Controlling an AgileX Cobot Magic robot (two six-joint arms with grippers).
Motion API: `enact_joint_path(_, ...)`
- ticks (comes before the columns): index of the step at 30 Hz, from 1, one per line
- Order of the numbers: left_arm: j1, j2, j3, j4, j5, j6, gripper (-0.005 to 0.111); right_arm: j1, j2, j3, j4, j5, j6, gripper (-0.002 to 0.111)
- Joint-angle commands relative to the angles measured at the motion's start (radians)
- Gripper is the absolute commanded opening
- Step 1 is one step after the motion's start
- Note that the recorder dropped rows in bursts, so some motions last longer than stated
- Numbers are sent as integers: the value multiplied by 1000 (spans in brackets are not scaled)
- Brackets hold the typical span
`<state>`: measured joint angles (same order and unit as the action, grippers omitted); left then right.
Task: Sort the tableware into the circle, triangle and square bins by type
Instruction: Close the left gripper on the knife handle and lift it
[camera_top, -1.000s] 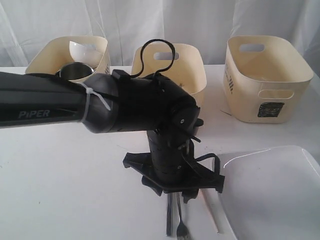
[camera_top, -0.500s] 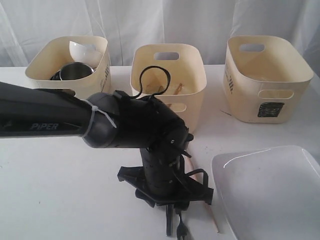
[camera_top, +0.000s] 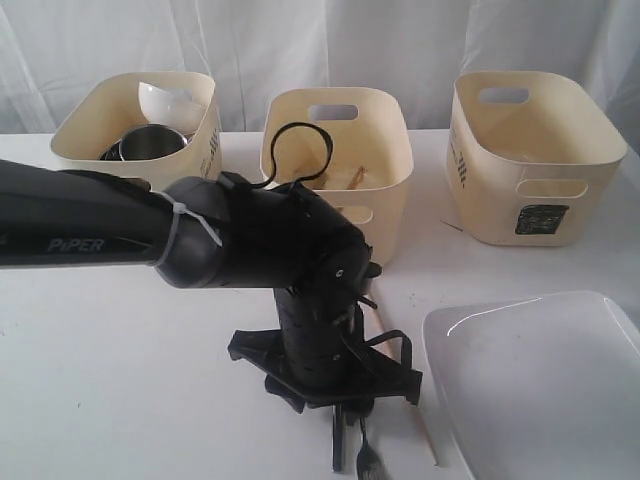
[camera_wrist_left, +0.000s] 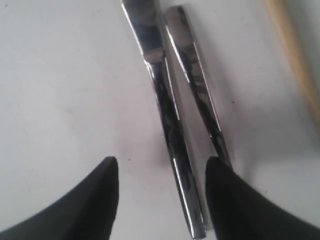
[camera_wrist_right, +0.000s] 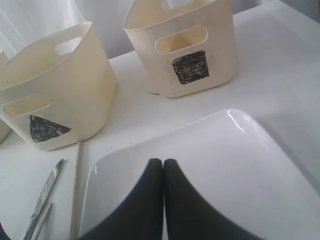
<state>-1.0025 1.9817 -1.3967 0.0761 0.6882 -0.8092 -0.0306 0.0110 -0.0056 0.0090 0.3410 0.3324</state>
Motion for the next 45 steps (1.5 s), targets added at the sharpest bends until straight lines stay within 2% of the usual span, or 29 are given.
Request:
enact_joint_path(1,4,-13,22,5,7,-4,57,0,-3,6,-1,-5,5,0)
enact_joint_path(10,4,-13,60,0,-81,-33,57,0,-3,6,-3,-5,5,0)
enact_joint_path(26,4,32,60,-18,-97,-28,55,0,-3,6,-9,-5,5,0)
enact_joint_path(29,4,32,60,-18,-97,-24,41,0,-3,6,-9,-5,5,0)
enact_joint_path(33,4,32,60,-18,-95,1,2,0,-3,6,-9,-5,5,0)
enact_joint_path(40,4,10,60,6,-83,22,0,0,-3,6,-9,-5,5,0)
enact_joint_path(45,4,-64,60,106,-14,24,0,0,-3,6,-9,-5,5,0)
